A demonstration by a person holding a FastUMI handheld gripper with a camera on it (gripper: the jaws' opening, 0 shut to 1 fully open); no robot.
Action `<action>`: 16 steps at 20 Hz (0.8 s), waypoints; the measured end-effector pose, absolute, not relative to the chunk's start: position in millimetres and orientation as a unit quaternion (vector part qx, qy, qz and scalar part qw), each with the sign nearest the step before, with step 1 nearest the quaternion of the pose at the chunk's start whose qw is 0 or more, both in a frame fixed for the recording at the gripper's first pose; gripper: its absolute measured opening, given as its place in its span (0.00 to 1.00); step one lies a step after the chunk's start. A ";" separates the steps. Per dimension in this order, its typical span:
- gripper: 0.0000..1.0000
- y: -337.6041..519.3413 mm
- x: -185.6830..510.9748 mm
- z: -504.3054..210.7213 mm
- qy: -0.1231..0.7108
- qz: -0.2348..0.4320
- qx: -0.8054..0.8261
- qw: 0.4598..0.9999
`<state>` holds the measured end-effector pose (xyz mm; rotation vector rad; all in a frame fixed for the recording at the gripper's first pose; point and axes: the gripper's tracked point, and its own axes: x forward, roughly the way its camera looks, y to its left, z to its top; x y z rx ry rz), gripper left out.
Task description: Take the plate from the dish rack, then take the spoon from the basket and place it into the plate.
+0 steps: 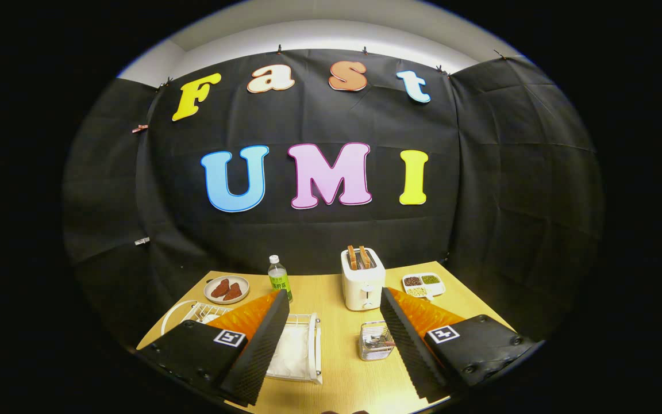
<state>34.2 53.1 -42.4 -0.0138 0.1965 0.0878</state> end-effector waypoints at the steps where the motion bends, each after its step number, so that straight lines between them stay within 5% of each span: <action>1: 0.98 58.9 39.8 -43.9 0.108 0.049 -0.003 0.993; 16: 0.95 154.1 122.1 -154.9 0.318 0.099 -0.045 0.942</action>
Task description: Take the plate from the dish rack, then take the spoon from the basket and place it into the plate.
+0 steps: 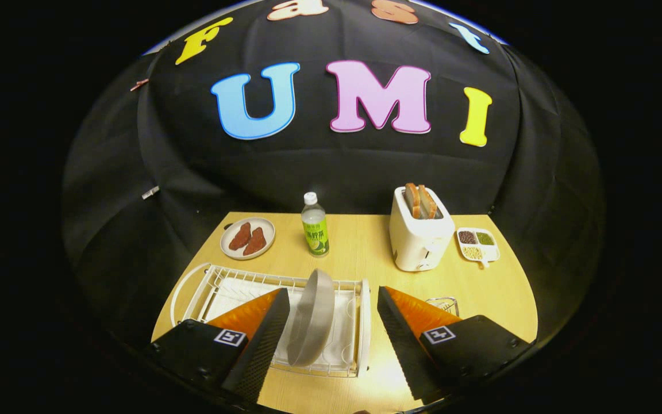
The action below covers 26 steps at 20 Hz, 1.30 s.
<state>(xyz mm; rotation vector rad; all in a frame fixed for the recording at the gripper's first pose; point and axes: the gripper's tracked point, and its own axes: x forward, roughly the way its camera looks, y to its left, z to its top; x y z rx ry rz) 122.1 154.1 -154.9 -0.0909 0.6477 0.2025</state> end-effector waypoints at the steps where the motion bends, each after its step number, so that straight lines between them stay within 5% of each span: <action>1: 0.91 155.8 124.3 -168.4 0.334 0.098 -0.047 0.936; 6: 0.76 157.8 124.2 -228.6 0.416 0.066 0.004 0.907; 11: 0.39 166.5 122.6 -254.7 0.449 0.058 0.046 0.890; 17: 0.30 165.0 125.6 -253.0 0.435 0.034 0.030 0.899; 26: 0.30 161.9 128.3 -231.9 0.419 0.021 0.000 0.908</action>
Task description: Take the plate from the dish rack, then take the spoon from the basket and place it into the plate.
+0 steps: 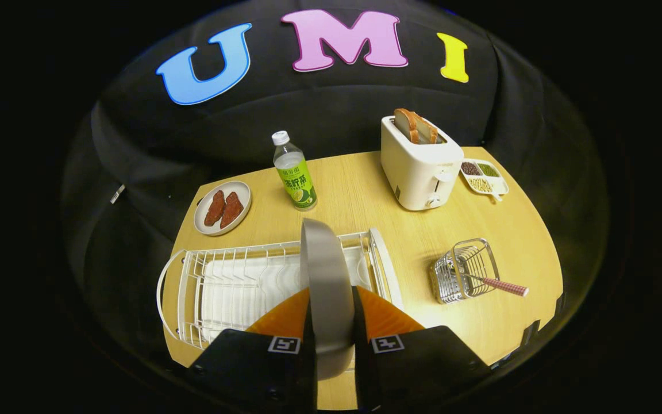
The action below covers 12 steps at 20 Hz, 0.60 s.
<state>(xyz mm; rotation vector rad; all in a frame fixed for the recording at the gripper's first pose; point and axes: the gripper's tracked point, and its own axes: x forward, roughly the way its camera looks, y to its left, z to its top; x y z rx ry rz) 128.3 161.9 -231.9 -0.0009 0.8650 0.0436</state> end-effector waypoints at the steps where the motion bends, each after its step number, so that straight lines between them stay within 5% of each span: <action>1: 0.30 162.7 130.3 -230.4 0.416 0.017 -0.011 0.909; 12: 0.23 187.4 140.0 -197.1 0.361 0.024 -0.063 0.930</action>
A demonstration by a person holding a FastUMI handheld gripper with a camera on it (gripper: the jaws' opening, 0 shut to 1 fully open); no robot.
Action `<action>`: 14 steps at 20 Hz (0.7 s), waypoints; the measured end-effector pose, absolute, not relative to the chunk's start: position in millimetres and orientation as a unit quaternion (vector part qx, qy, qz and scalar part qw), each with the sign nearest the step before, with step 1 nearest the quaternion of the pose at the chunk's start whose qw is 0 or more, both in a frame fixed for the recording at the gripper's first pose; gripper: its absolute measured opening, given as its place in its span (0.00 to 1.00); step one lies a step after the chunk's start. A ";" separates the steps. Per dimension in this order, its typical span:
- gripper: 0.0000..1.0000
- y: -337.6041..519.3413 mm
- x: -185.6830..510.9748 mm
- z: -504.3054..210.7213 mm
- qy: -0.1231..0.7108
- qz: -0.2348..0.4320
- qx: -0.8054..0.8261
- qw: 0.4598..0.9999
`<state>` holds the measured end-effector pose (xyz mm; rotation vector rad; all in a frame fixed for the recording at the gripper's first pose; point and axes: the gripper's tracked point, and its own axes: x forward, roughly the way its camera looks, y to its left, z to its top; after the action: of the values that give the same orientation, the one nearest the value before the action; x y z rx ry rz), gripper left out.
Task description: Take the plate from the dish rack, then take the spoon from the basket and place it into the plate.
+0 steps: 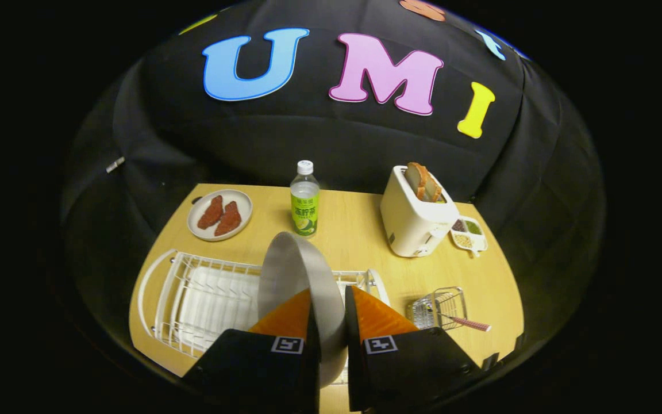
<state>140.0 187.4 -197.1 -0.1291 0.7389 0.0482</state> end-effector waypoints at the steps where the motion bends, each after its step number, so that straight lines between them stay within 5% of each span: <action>1: 0.23 175.0 141.5 -197.5 0.363 0.018 -0.061 0.929; 14: 0.21 31.2 -0.6 -139.5 0.391 0.073 0.180 0.899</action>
<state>-0.6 31.2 -139.5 0.3730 0.8101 0.1521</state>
